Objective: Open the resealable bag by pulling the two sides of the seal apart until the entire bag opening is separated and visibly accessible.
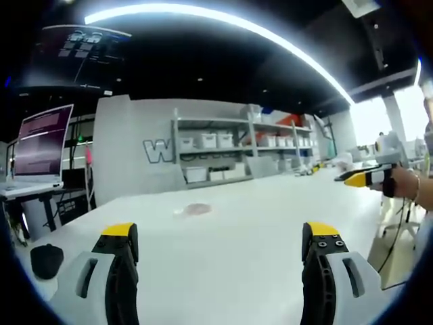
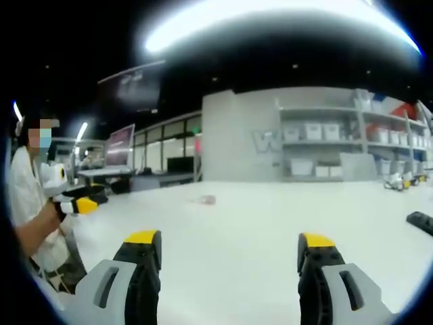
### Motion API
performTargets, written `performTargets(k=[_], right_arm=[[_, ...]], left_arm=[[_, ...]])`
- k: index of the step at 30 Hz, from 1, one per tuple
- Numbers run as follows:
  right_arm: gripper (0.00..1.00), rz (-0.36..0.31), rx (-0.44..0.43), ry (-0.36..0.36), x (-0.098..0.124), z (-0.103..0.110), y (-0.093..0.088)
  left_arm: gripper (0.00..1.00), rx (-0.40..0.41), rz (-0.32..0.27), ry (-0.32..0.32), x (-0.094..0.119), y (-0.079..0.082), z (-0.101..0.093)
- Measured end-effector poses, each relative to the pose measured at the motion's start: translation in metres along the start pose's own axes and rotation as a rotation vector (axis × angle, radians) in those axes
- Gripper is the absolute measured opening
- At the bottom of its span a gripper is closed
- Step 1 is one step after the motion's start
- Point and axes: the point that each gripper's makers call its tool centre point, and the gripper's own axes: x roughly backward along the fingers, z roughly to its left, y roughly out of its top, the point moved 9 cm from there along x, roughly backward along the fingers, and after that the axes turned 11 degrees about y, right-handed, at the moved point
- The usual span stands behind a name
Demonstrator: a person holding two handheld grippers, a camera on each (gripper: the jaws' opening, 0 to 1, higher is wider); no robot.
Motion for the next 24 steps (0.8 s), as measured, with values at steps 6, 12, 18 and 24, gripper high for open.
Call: performTargets(k=[6,12,18,24], right_arm=[[0.83,0.005,-0.008,0.0,-0.0001,-0.0011,-0.0033],[0.83,-0.001,-0.009,0.001,0.0002,-0.001,-0.0036],[0.82,0.004,-0.013,0.005,-0.0005,-0.0012,-0.0052],[0.82,0.006,-0.012,0.007,-0.0024,-0.0014,-0.0051]], left_arm=[[0.99,0.002,0.004,0.001,-0.0002,-0.0015,-0.0001],[0.98,-0.002,0.01,-0.003,-0.0015,-0.0026,-0.0018],[0.98,0.0,0.012,-0.005,-0.0022,-0.0035,-0.0031],[0.98,-0.003,0.015,-0.005,-0.003,-0.0042,-0.0033]])
